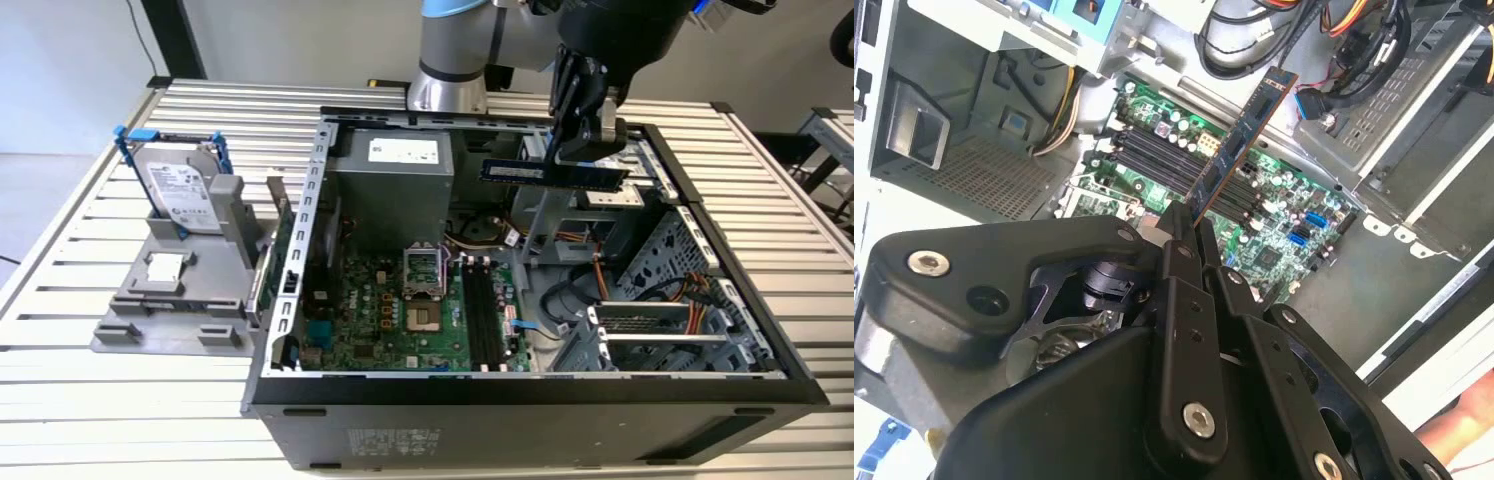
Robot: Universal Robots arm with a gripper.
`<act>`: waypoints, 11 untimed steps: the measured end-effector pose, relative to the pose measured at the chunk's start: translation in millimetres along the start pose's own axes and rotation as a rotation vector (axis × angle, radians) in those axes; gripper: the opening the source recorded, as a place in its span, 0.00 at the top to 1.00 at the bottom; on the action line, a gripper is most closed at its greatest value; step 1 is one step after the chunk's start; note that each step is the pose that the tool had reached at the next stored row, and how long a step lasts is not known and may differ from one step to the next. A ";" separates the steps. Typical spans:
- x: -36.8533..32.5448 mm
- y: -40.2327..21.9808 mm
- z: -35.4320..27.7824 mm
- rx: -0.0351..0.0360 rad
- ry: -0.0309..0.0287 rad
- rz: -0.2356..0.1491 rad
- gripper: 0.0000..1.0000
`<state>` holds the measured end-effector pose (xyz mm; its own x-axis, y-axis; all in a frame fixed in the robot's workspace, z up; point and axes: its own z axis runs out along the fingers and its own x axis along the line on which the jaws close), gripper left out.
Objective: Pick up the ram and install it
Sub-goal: 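Insert the ram into the slot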
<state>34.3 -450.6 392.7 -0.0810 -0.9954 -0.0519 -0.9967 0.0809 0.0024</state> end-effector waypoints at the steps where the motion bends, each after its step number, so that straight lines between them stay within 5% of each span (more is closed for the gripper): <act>1: 0.0 0.0 0.0 0.0000 0.0000 0.000 1.00; 6: 0.0 -0.1 0.0 0.0007 -0.0001 0.016 1.00; 11: 0.0 0.0 0.0 0.0041 -0.0002 0.080 1.00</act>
<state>34.4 -450.6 392.7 -0.1603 -0.9857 -0.0519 -0.9871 0.1604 0.0025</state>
